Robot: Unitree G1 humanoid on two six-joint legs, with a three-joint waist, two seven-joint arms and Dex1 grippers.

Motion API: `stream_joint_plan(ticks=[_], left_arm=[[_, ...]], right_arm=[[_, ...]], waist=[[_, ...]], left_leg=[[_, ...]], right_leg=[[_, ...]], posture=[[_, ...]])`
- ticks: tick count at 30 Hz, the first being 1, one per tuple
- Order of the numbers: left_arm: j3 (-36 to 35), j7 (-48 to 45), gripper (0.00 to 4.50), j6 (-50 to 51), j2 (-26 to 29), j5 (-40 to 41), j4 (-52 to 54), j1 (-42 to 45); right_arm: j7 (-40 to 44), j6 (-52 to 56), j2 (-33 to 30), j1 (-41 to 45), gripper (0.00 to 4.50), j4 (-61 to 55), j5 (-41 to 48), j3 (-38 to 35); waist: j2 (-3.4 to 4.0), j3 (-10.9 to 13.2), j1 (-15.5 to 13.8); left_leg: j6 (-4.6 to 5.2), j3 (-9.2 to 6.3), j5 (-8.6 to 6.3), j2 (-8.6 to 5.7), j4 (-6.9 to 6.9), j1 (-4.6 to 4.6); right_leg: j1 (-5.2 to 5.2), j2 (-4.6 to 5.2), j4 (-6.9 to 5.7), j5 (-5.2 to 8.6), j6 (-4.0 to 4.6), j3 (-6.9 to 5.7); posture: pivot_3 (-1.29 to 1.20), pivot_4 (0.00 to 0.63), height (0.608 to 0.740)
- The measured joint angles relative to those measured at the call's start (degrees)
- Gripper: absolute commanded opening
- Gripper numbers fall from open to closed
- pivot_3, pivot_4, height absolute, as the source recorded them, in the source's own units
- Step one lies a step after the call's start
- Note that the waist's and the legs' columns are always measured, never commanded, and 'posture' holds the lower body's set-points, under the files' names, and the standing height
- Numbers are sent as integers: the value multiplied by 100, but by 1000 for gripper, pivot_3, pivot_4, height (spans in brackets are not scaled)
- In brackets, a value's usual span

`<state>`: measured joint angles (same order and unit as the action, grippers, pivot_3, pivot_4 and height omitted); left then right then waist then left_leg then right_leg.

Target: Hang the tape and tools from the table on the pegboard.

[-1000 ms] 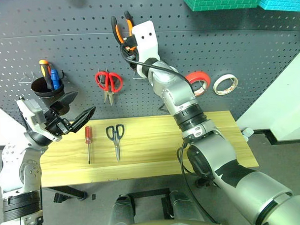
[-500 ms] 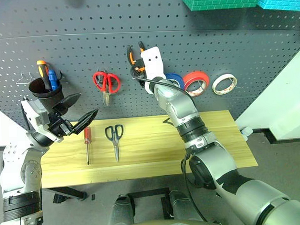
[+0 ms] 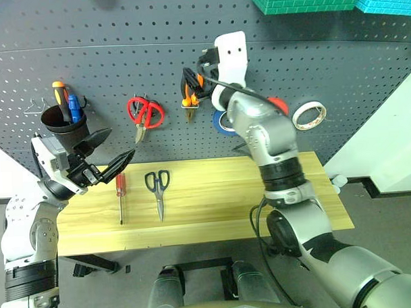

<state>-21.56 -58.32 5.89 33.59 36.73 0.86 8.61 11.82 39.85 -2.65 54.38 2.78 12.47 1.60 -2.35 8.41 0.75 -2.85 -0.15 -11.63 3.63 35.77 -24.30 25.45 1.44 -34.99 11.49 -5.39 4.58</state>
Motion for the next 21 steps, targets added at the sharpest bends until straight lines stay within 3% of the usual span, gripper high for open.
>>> stream_joint_plan(ticks=[5,11,16,21], left_arm=[[-3,109,4500,-3,-51,0,107,-458],[31,515,4500,-78,-193,-276,265,-736],[216,1383,4500,36,-444,-779,469,-822],[792,2693,4500,875,-678,-1656,902,-987]], right_arm=[[690,1486,-674,-443,4452,-1055,716,-6],[1486,2163,-1429,-970,4452,-1684,1348,35],[2508,1930,-2245,-1707,4452,-1862,1586,357],[4135,132,-3026,-2539,4452,-1885,1521,461]], waist=[[6,4,-12],[12,8,-19],[25,17,-21],[30,22,-8]], left_leg=[[0,4,0,5,-18,2],[-1,6,-1,5,-14,7],[-1,11,-1,4,-16,2],[2,12,-3,3,-18,2]], right_leg=[[12,-2,-6,12,12,0],[4,4,3,13,15,0],[3,8,16,13,15,0],[-1,4,27,23,-1,1]], posture=[[160,105,740],[156,118,740],[146,130,740],[130,140,740]])
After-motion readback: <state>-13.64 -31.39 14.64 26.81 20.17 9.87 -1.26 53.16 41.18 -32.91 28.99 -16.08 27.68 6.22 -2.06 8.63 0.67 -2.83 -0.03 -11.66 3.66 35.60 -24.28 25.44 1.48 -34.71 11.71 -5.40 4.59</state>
